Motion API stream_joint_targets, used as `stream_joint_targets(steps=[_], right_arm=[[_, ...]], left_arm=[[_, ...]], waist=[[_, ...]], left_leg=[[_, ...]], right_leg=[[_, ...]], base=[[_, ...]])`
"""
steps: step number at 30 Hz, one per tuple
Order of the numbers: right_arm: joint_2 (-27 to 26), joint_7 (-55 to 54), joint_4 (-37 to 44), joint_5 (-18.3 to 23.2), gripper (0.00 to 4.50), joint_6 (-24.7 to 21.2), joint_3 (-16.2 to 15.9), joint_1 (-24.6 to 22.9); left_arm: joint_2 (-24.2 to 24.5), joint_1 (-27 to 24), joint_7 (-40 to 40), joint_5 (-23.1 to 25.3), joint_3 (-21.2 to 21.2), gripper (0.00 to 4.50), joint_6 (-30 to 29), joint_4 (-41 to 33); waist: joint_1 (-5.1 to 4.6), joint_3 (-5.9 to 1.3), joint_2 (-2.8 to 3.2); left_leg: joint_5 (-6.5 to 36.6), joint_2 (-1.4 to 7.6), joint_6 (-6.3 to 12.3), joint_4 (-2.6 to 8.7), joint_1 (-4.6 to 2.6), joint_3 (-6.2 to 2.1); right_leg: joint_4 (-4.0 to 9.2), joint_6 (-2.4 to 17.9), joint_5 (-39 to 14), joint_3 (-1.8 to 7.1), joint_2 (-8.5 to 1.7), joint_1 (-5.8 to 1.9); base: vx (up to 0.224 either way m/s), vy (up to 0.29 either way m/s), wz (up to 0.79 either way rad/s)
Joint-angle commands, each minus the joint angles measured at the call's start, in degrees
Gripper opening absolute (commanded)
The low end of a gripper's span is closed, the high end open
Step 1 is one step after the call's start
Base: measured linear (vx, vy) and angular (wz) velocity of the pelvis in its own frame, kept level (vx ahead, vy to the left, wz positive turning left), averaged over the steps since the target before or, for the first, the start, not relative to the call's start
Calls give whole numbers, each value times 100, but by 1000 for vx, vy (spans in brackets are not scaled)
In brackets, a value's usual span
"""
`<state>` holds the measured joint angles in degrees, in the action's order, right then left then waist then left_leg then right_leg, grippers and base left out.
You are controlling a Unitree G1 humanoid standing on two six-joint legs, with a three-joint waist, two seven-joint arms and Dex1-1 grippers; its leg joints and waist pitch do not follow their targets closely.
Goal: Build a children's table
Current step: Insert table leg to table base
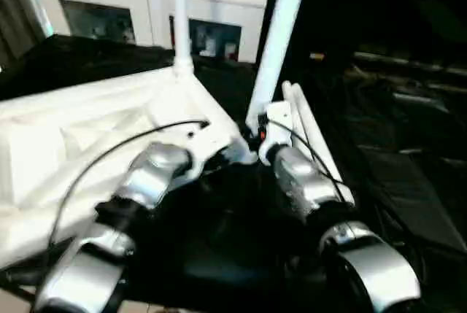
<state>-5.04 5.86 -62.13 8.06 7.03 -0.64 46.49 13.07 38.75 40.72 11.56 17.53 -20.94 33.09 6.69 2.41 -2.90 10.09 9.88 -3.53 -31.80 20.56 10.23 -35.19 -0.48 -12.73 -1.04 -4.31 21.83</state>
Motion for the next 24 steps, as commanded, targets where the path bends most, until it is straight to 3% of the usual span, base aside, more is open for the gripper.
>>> stream_joint_targets(steps=[1, 3, 5, 10, 15, 17, 21, 23, 24], right_arm=[[-151, -191, -719, -54, 192, -406, 27, -256], [-194, -237, -770, -86, 192, -392, 39, -227], [-227, -332, -879, -142, 192, -371, 100, -173], [-194, -276, -954, -259, 192, -360, 49, -130], [-153, -206, -969, -327, 192, -396, 27, -75], [-164, 28, -951, -238, 262, -350, 205, -15], [-156, 132, -931, -273, 289, -276, 184, 65], [-130, 277, -800, -283, 312, -103, 175, 122], [-120, 328, -755, -284, 312, -54, 171, 136]], left_arm=[[-123, 12, -188, 173, 190, 0, -234, -101], [-130, 5, -231, 179, 218, 0, -238, -91], [-120, -24, -275, 210, 220, 0, -274, -86], [-71, -109, -268, 251, 243, 0, -340, -160], [-53, -118, -268, 211, 244, 0, -351, -187], [-44, -87, -267, 182, 212, 0, -305, -149], [-19, -72, -251, 149, 151, 0, -214, -136], [30, -83, -169, 108, 129, 0, -126, -159], [46, -88, -143, 96, 123, 0, -112, -167]], waist=[[-6, -216, 195], [-10, -214, 186], [-10, -204, 213], [-27, -181, 215], [-41, -179, 185], [-44, -181, 188], [-45, -198, 191], [-46, -216, 168], [-45, -233, 185]], left_leg=[[2116, 321, -344, 483, -72, -160], [2063, 315, -330, 484, -65, -155], [2137, 310, -307, 490, -62, -157], [2568, 326, -354, 518, -91, -182], [2560, 325, -343, 524, -80, -177], [2608, 332, -337, 527, -85, -181], [2537, 337, -348, 523, -84, -176], [2426, 340, -317, 511, -80, -160], [2248, 338, -289, 499, -68, -150]], right_leg=[[454, 1004, -861, 206, -386, -51], [457, 1004, -789, 199, -374, -58], [474, 970, -923, 200, -379, -58], [553, 792, -1728, 218, -407, 1], [559, 759, -1742, 219, -399, 10], [560, 760, -1755, 222, -400, 18], [556, 820, -1646, 225, -409, 13], [544, 848, -1485, 221, -403, 2], [527, 888, -1310, 225, -406, -14]], base=[[0, 0, 0], [0, 0, 0], [0, 0, 0], [0, 0, 0], [0, 0, 0], [0, 0, 0], [0, 0, 0], [0, 0, 0], [0, 0, 0]])
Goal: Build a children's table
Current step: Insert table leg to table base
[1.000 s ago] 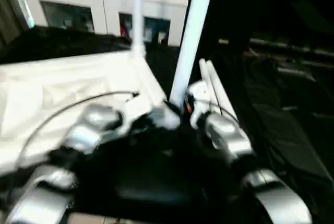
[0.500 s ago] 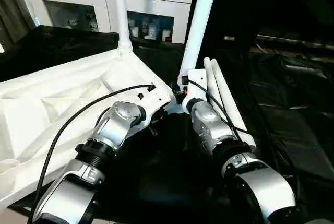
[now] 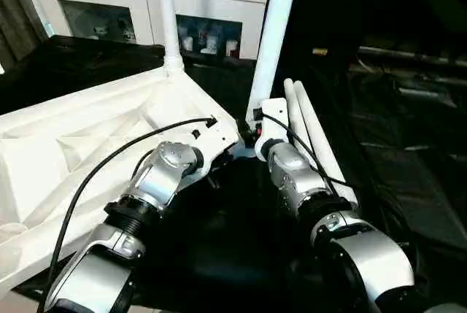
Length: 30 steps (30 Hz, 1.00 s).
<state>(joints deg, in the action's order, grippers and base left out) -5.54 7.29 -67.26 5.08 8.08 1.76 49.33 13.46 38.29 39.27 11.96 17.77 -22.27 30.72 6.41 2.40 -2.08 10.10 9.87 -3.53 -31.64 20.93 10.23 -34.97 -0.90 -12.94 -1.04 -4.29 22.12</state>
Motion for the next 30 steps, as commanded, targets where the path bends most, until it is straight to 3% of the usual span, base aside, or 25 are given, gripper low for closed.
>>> stream_joint_targets(steps=[1, 3, 6, 7, 9, 11, 16, 20, 25, 30], right_arm=[[-35, 375, -98, 43, 321, -79, -70, -137], [35, 761, 182, 122, 346, -30, -58, -186], [133, 1182, 527, 160, 362, -46, -93, -294], [349, 1712, 1208, 191, 383, -203, -270, -577], [445, 1909, 1498, 204, 393, -276, -345, -704], [786, 2458, 2358, 242, 410, -545, -597, -1109], [1761, 3767, 4015, 239, 445, -971, -1097, -1963], [2224, 4515, 4809, 507, 445, -1421, -1257, -2361], [2688, 5059, 5451, 723, 445, -1868, -1455, -2695], [2800, 5205, 5483, 550, 445, -1936, -1541, -2768]], left_arm=[[49, -59, 60, 28, 84, 0, 48, 39], [119, -90, 156, 5, 92, 0, 120, -13], [191, -119, 249, -21, 100, 0, 238, -54], [298, -187, 403, -81, 98, 0, 387, -133], [345, -217, 483, -109, 102, 0, 481, -158], [467, -308, 714, -182, 113, 0, 717, -206], [843, -592, 1693, -585, 190, 0, 1437, -470], [1057, -732, 2202, -782, 207, 0, 1694, -653], [1326, -869, 2882, -1043, 256, 0, 1883, -900], [1437, -935, 3265, -1228, 257, 0, 1947, -1046]], waist=[[-13, -242, 110], [-20, -278, 67], [-8, -316, 57], [0, -326, 44], [21, -341, 64], [30, -338, 27], [44, -300, 13], [32, -295, 17], [53, -306, 10], [50, -296, -1]], left_leg=[[2156, 342, -275, 477, -98, -144], [1594, 326, -145, 431, -41, -114], [847, 307, 138, 338, -12, -80], [594, 298, 266, 301, -8, -67], [450, 310, 382, 268, -14, -59], [342, 295, 495, 244, 4, -59], [692, 311, 449, 278, -10, -70], [863, 333, 364, 285, -27, -65], [702, 325, 435, 252, -26, -66], [901, 333, 315, 259, -36, -58]], right_leg=[[495, 950, -1158, 223, -406, -54], [422, 1051, -496, 204, -384, -120], [318, 1200, 581, 180, -361, -169], [286, 1262, 934, 169, -344, -180], [254, 1291, 1251, 156, -339, -171], [241, 1283, 1422, 139, -324, -211], [307, 1181, 779, 149, -332, -212], [312, 1291, 460, 151, -342, -179], [272, 1355, 711, 150, -334, -197], [291, 1422, 239, 150, -359, -167]], base=[[0, 0, 0], [0, 0, 0], [0, 0, 0], [0, 0, 0], [0, 0, 0], [0, 0, 0], [0, 0, 0], [0, 0, 0], [0, 0, 0], [0, 0, 0]])
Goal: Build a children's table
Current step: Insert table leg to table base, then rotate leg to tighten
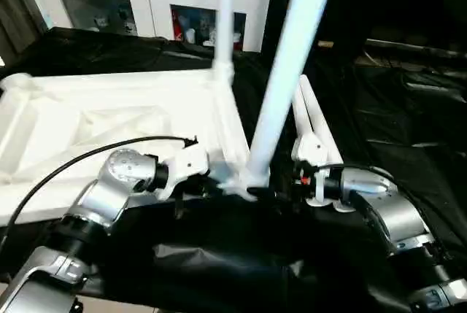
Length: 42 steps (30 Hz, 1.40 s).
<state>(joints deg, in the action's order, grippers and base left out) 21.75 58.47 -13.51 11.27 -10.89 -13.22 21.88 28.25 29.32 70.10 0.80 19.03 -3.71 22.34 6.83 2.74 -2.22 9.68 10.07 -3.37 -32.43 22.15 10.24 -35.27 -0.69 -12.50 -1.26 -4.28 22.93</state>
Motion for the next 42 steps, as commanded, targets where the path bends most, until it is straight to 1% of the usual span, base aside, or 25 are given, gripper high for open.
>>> stream_joint_targets(steps=[1, 7, 8, 9, 11, 13, 15, 18, 20, 22, 23, 24, 25, 26, 27, 31, 33, 34, 36, 37, 38, 39, 40, 41, 42], right_arm=[[83, 108, 110, -108, 445, -64, -71, -28], [70, 19, 54, -127, 445, -183, -145, 8], [53, 7, 21, -142, 429, -175, -149, 23], [42, 3, -4, -152, 429, -167, -158, 36], [12, -2, -43, -162, 429, -166, -164, 56], [-18, -7, -80, -176, 393, -158, -165, 75], [-29, -1, -108, -193, 389, -148, -180, 83], [-26, -13, -131, -250, 352, -143, -222, 82], [-28, -52, -165, -296, 345, -128, -245, 82], [-52, -123, -227, -317, 327, -114, -233, 83], [-75, -171, -271, -324, 316, -114, -216, 87], [-103, -213, -316, -327, 316, -119, -202, 95], [-138, -260, -369, -326, 301, -118, -181, 100], [-156, -283, -395, -325, 301, -119, -170, 102], [-306, -503, -591, -313, 293, -130, -68, 113], [-708, -1166, -1029, -265, 280, -159, 177, 161], [-884, -1438, -1172, -253, 278, -194, 247, 190], [-884, -1438, -1172, -253, 277, -194, 247, 190], [-1270, -1942, -1460, -292, 276, -175, 305, 264], [-1284, -1966, -1474, -295, 276, -175, 308, 269], [-1553, -2396, -1720, -354, 276, -166, 386, 371], [-1553, -2396, -1720, -354, 276, -166, 386, 371], [-1727, -2682, -1909, -387, 275, -134, 440, 464], [-2085, -3320, -2334, -406, 275, -103, 609, 699], [-2220, -3564, -2505, -414, 275, -68, 676, 797]], left_arm=[[-34, -47, 222, -135, 120, 0, 82, -229], [-3, -77, 224, -123, 99, 0, 93, -232], [6, -80, 232, -127, 96, 0, 99, -227], [14, -81, 238, -128, 95, 0, 101, -223], [24, -87, 246, -121, 83, 0, 92, -228], [32, -92, 256, -111, 67, 0, 81, -234], [43, -98, 257, -108, 56, 0, 74, -236], [60, -104, 260, -106, 52, 0, 67, -234], [69, -110, 264, -108, 49, 0, 67, -229], [73, -118, 254, -110, 47, 0, 58, -232], [71, -122, 246, -110, 45, 0, 54, -235], [69, -124, 233, -111, 39, 0, 44, -236], [62, -125, 214, -107, 33, 0, 30, -235], [58, -124, 204, -104, 31, 0, 23, -232], [13, -103, 57, -37, 20, 0, -49, -189], [-192, -13, -369, 66, -42, 0, -309, -53], [-302, 24, -538, 84, -63, 0, -483, -26], [-302, 24, -538, 84, -63, 0, -483, -26], [-649, 124, -1169, 215, -120, 0, -808, 90], [-662, 127, -1195, 222, -120, 0, -818, 94], [-890, 190, -1656, 355, -128, 0, -1001, 172], [-890, 190, -1656, 355, -128, 0, -1001, 172], [-1063, 238, -1978, 431, -139, 0, -1121, 248], [-1470, 311, -2564, 546, -153, 0, -1366, 372], [-1624, 326, -2723, 591, -130, 0, -1413, 399]], waist=[[12, -332, 16], [31, -346, -3], [32, -350, -4], [34, -353, -14], [37, -353, -15], [39, -354, -13], [40, -355, -10], [40, -344, -3], [40, -342, -1], [40, -342, -1], [38, -342, -2], [36, -342, -2], [37, -346, -2], [39, -351, -2], [31, -351, 8], [-22, -341, 28], [-49, -329, 29], [-55, -324, 27], [-80, -310, 38], [-90, -306, 39], [-77, -313, 34], [-92, -311, 37], [-85, -303, 34], [-96, -301, 40], [-104, -279, 41]], left_leg=[[941, 315, 294, 335, -162, -60], [721, 294, 336, 301, -141, -62], [712, 292, 341, 295, -144, -61], [689, 291, 347, 290, -142, -61], [665, 286, 361, 281, -138, -59], [653, 286, 361, 277, -136, -61], [662, 289, 356, 273, -141, -61], [782, 291, 297, 279, -140, -66], [868, 293, 252, 283, -150, -65], [930, 292, 208, 282, -151, -68], [937, 292, 200, 284, -148, -69], [950, 287, 198, 278, -148, -66], [944, 288, 200, 276, -148, -67], [894, 285, 206, 273, -146, -68], [890, 285, 199, 273, -143, -68], [1114, 279, 54, 301, -139, -84], [1299, 279, -63, 324, -153, -91], [1389, 281, -104, 336, -159, -98], [1543, 290, -158, 349, -176, -96], [1594, 285, -177, 352, -176, -96], [1622, 289, -220, 354, -179, -103], [1635, 290, -231, 358, -177, -102], [1769, 286, -264, 365, -193, -109], [1780, 288, -286, 370, -189, -113], [1909, 275, -342, 380, -196, -127]], right_leg=[[316, 1408, 195, 172, -364, -250], [272, 1409, 424, 169, -359, -270], [269, 1411, 431, 168, -361, -272], [266, 1412, 454, 168, -363, -275], [258, 1423, 466, 168, -361, -277], [255, 1426, 461, 167, -361, -276], [249, 1444, 458, 164, -359, -272], [258, 1429, 276, 164, -360, -266], [265, 1418, 165, 167, -362, -259], [267, 1413, 89, 171, -367, -257], [268, 1411, 77, 171, -366, -258], [266, 1416, 76, 173, -364, -256], [264, 1416, 83, 173, -369, -259], [256, 1414, 141, 171, -364, -264], [251, 1424, 166, 171, -364, -256], [281, 1410, -155, 164, -370, -260], [318, 1352, -529, 168, -380, -244], [336, 1302, -693, 170, -379, -240], [359, 1272, -848, 182, -376, -209], [366, 1271, -947, 182, -377, -203], [377, 1223, -1074, 187, -390, -211], [379, 1225, -1096, 191, -395, -201], [412, 1153, -1355, 190, -401, -184], [408, 1153, -1373, 194, -400, -179], [444, 1114, -1651, 187, -404, -165]], base=[[0, 0, 0], [0, 0, 0], [0, 0, 0], [0, 0, 0], [0, 0, 0], [0, 0, 0], [0, 0, 0], [0, 0, 0], [0, 0, 0], [0, 0, 0], [0, 0, 0], [0, 0, 0], [0, 0, 0], [0, 0, 0], [0, 0, 0], [0, 0, 0], [0, 0, 0], [0, 0, 0], [0, 0, 0], [0, 0, 0], [0, 0, 0], [0, 0, 0], [0, 0, 0], [0, 0, 0], [0, 0, 0]])
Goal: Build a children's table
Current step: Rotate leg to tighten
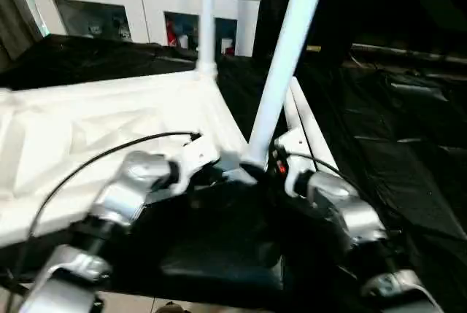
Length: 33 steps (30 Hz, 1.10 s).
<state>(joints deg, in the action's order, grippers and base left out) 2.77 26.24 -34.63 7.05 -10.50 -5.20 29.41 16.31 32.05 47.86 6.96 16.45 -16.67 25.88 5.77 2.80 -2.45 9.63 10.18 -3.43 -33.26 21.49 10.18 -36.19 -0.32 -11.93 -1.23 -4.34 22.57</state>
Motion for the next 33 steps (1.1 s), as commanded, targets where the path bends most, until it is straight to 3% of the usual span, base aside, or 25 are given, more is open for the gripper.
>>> stream_joint_targets(steps=[1, 2, 4, 7, 9, 13, 19, 22, 24, 28, 33], right_arm=[[-322, -341, -393, 7, 275, -107, -126, 44], [-528, -627, -670, -13, 275, -4, -80, 225], [-631, -622, -780, -33, 275, 113, -108, 314], [-677, -576, -818, -20, 275, 185, -66, 344], [-704, -393, -870, 22, 331, 263, 40, 412], [-412, 68, -556, -63, 381, 336, -125, 348], [372, 929, 263, -209, 381, 258, -478, 26], [593, 1266, 512, -199, 381, 218, -522, -87], [826, 1613, 737, -185, 381, 202, -579, -180], [1309, 2369, 1328, 71, 381, -10, -686, -388], [1444, 2661, 1534, 145, 381, -114, -726, -468]], left_arm=[[-430, 53, -500, -24, 128, 0, -117, 45], [-686, 33, -608, 21, 256, 0, -106, -3], [-835, 30, -672, 60, 351, 0, -83, -34], [-836, 39, -681, 130, 387, 0, -68, -34], [-804, 63, -698, 179, 350, 0, -35, 20], [-532, 40, -526, 176, 258, 0, 89, 22], [-96, -25, -44, 81, 181, 0, 489, 25], [52, -52, 135, 56, 153, 0, 540, 20], [219, -82, 412, -18, 126, 0, 648, 13], [765, -302, 1634, -505, 141, 0, 1186, -277], [1029, -401, 2094, -652, 162, 0, 1247, -398]], waist=[[-3, -286, 58], [4, -288, 38], [8, -282, 38], [19, -289, 41], [25, -295, 45], [26, -293, 47], [97, -323, 10], [100, -358, 17], [105, -355, 27], [104, -371, 37], [98, -354, 58]], left_leg=[[1972, 262, -342, 470, -137, -124], [1998, 270, -340, 481, -117, -140], [2154, 265, -296, 475, -149, -137], [2107, 265, -235, 483, -140, -133], [2003, 266, -204, 491, -126, -133], [2024, 269, -179, 498, -121, -134], [1572, 265, -27, 462, -93, -103], [1016, 257, 131, 410, -64, -84], [958, 257, 199, 395, -67, -78], [864, 266, 311, 383, -54, -82], [1030, 297, 248, 399, -92, -69]], right_leg=[[548, 1037, -1841, 184, -403, -134], [559, 956, -1918, 181, -410, -150], [594, 875, -2045, 192, -410, -114], [597, 843, -1931, 200, -401, -117], [580, 862, -1758, 194, -392, -132], [587, 864, -1783, 194, -394, -131], [541, 871, -1255, 195, -380, -179], [442, 1067, -332, 174, -352, -205], [431, 1146, -140, 164, -345, -208], [384, 1247, 160, 149, -348, -237], [386, 1372, 15, 143, -347, -196]], base=[[0, 0, 0], [0, 0, 0], [0, 0, 0], [0, 0, 0], [0, 0, 0], [0, 0, 0], [0, 0, 0], [0, 0, 0], [0, 0, 0], [0, 0, 0], [0, 0, 0]])
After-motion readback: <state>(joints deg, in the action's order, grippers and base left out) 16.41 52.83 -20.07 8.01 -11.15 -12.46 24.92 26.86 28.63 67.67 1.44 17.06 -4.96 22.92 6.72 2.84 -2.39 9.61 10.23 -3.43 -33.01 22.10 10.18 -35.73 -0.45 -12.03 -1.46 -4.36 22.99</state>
